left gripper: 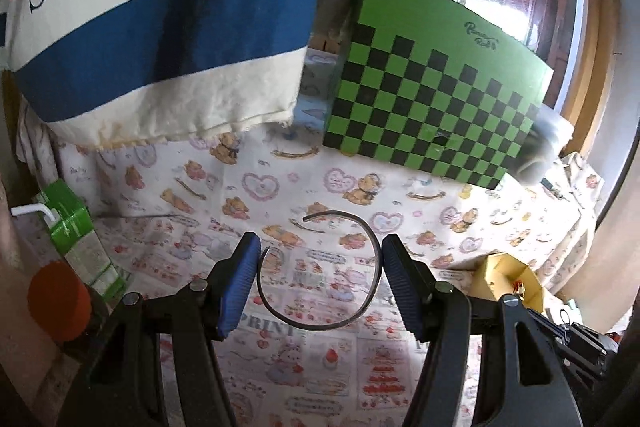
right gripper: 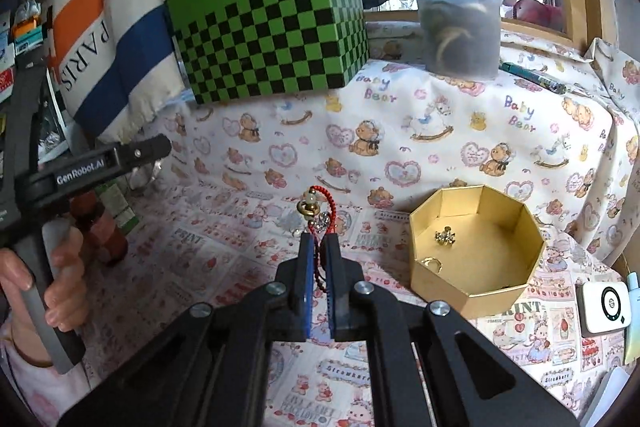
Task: Organize jewelry
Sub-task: 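Carry the bangle toward the yellow box with the left tool while the right tool lifts the red cord bracelet, then open the left tool over the box dropping the bangle while the right tool lowers the red bracelet in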
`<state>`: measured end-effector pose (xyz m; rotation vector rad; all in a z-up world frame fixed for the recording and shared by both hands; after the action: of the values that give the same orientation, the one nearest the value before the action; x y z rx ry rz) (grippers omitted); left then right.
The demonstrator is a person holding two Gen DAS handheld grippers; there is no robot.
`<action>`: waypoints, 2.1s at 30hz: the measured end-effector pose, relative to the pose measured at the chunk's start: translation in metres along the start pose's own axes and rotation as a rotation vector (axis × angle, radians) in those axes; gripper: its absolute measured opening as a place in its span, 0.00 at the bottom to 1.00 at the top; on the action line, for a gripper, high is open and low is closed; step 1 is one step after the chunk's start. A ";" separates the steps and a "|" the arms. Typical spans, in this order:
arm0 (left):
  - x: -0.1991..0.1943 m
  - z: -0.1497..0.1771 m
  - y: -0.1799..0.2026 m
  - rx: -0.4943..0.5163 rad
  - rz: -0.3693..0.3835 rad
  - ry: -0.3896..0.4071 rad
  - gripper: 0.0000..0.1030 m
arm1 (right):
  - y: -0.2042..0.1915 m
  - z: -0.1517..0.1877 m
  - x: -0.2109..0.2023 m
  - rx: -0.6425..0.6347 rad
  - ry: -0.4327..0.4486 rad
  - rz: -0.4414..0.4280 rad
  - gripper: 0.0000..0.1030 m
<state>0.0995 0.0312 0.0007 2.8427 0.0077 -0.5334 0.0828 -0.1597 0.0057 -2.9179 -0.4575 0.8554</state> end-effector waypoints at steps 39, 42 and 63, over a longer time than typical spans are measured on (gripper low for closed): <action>0.068 0.054 0.212 0.105 0.347 -0.323 0.59 | 0.165 -0.004 -0.015 0.533 0.037 0.071 0.07; 0.076 0.053 0.216 0.074 0.360 -0.333 0.59 | 0.167 -0.004 -0.014 0.554 0.033 0.060 0.12; 0.084 0.066 0.223 0.105 0.373 -0.357 0.50 | 0.186 -0.001 -0.026 0.685 0.086 0.013 0.26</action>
<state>0.1655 -0.2039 -0.0346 2.7028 -0.6151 -0.9620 0.1117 -0.3450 -0.0075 -2.3109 -0.1006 0.7024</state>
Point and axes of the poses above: each gripper's, at about its wrist camera, not at the fingertips, and x roughly the way its jaws point, y to its right, z to its underside, the point moved 5 cm from there along x, roughly the way its jaws point, and after that the axes turned 10 degrees about y, right-handed, at the moved point
